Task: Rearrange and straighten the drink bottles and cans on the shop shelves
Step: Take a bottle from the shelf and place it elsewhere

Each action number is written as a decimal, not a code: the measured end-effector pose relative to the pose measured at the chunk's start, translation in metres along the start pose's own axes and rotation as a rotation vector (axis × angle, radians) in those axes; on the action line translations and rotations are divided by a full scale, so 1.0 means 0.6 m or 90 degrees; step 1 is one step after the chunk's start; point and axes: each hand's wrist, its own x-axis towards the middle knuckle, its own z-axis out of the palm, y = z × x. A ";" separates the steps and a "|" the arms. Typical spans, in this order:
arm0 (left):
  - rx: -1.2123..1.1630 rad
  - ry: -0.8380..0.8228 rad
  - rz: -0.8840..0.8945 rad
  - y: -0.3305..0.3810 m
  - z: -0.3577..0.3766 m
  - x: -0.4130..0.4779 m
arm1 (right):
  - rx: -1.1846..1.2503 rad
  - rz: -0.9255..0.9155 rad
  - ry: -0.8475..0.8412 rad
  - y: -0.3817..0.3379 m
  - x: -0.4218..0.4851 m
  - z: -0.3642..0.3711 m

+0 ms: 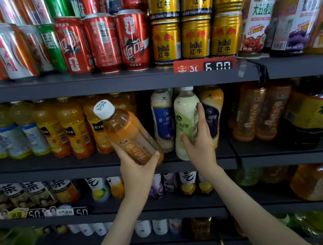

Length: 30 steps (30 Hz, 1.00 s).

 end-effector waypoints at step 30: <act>0.091 -0.177 -0.052 0.017 -0.013 -0.027 | 0.179 0.091 -0.182 -0.017 -0.039 -0.019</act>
